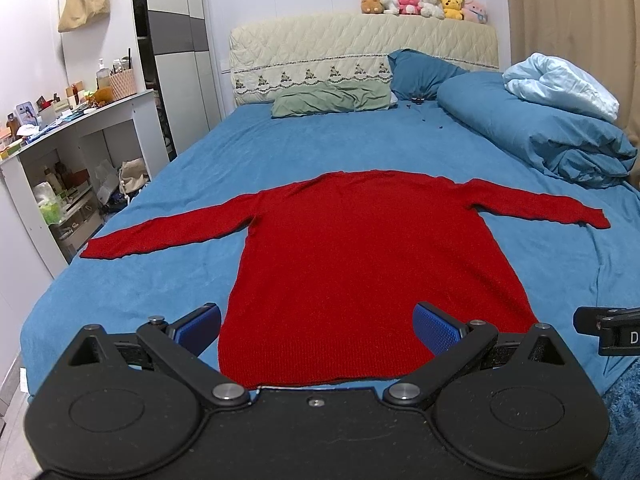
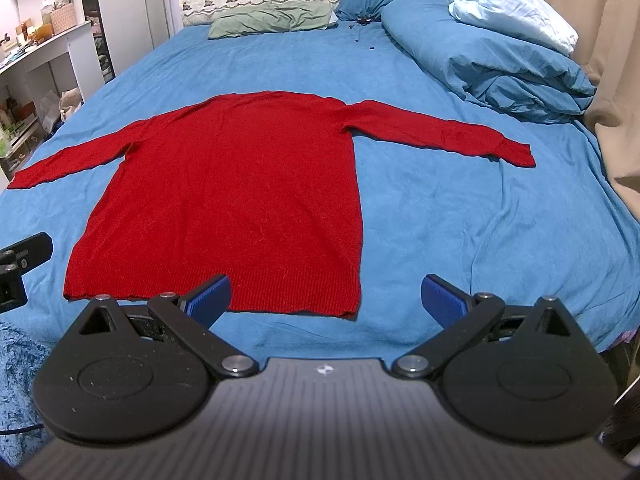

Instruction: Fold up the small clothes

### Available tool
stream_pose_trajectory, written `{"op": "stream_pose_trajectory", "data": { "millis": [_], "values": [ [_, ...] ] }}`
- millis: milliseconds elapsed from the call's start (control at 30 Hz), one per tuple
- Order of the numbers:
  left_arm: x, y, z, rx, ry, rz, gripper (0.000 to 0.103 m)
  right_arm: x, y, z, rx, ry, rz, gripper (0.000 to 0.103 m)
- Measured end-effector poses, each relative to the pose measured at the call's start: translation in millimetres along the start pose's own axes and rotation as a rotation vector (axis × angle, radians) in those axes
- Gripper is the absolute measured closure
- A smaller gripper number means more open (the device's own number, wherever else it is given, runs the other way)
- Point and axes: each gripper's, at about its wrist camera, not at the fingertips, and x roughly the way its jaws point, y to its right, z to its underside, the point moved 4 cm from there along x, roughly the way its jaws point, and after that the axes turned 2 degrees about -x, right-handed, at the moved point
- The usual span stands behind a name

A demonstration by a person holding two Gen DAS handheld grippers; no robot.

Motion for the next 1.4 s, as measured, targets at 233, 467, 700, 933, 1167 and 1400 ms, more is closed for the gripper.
{"op": "stream_pose_trajectory", "data": {
  "millis": [233,467,700,933,1167,1400],
  "values": [
    [-0.5,0.7,-0.4,0.000,0.001,0.000,0.000,-3.7,-0.8,-0.5,0.001,0.007,-0.005,0.000],
    [-1.3,1.4,-0.6,0.000,0.003,0.000,0.000,-4.6,-0.7,-0.1,0.000,0.009,-0.003,0.000],
    [-1.5,1.5,-0.5,0.000,0.004,-0.001,0.000,-4.8,-0.1,-0.5,0.000,0.009,-0.004,0.000],
    [-2.3,1.8,-1.3,-0.001,0.006,0.001,0.000,-5.5,-0.3,-0.2,0.000,0.009,-0.004,0.000],
    [-4.1,1.1,-4.6,-0.004,0.006,0.000,0.000,-5.3,-0.4,0.0,0.000,0.010,-0.005,0.000],
    [-3.6,0.1,-7.0,-0.005,0.007,-0.004,0.000,-5.3,-0.8,0.0,0.002,0.008,-0.007,0.000]
  ]
}}
